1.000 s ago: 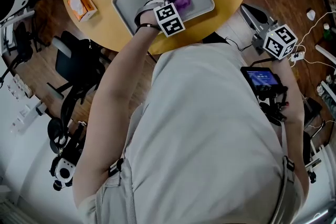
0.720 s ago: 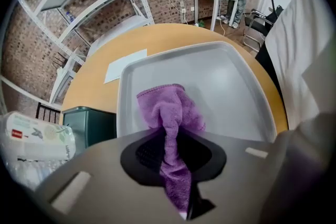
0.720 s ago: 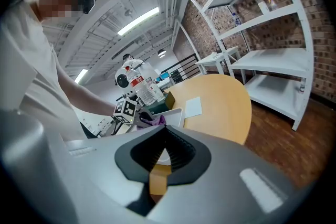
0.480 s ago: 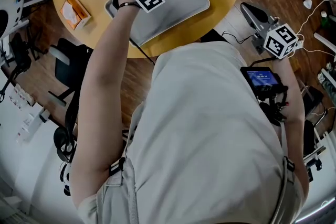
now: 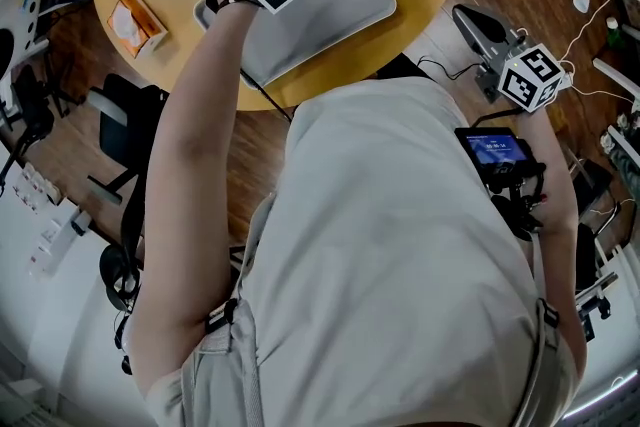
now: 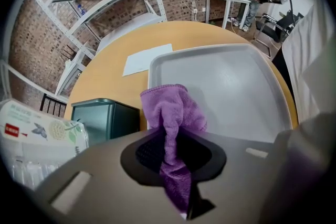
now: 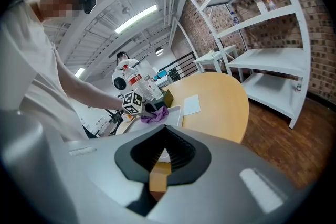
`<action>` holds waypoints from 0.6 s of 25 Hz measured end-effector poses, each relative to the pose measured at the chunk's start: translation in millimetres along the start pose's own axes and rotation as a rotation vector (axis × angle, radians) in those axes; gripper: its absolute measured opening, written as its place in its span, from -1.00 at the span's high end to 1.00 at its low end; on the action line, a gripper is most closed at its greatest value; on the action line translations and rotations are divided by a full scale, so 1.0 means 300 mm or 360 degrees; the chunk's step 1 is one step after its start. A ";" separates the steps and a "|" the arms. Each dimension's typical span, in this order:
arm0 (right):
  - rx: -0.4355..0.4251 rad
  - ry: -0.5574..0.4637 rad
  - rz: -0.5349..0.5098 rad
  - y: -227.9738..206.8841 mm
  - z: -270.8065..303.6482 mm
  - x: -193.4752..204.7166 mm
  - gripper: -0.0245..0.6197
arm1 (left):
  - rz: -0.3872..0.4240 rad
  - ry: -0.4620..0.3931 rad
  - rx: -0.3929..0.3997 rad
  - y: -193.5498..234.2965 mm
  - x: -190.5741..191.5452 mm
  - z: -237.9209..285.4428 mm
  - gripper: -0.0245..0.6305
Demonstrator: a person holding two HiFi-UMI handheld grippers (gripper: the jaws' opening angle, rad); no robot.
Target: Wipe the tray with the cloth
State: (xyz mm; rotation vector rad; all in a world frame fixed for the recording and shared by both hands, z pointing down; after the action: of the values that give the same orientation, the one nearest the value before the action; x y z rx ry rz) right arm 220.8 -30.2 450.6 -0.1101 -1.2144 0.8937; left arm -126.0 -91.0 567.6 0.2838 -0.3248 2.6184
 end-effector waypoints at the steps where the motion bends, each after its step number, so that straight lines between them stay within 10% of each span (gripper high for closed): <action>1: 0.0000 0.0001 0.0000 0.000 -0.001 0.000 0.91 | 0.0001 0.0004 -0.0005 0.001 -0.003 0.002 0.75; 15: 0.0048 -0.0030 0.0090 -0.024 -0.041 0.049 0.91 | -0.0007 -0.0012 0.0013 0.042 -0.172 0.056 0.75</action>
State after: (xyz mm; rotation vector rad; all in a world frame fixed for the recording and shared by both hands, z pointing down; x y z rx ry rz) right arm 236.0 -20.8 460.8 -0.1123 -1.2199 0.9639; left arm -85.2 -128.9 568.0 0.2973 -0.3159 2.6154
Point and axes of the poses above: the fingertips, and each gripper's own axes: z forward along the fingers, y to its left, x out of its underside, the point moved 6 cm from there along -z, backward along the fingers, and after that the axes turned 5 degrees about -y, right-handed, at the moved point
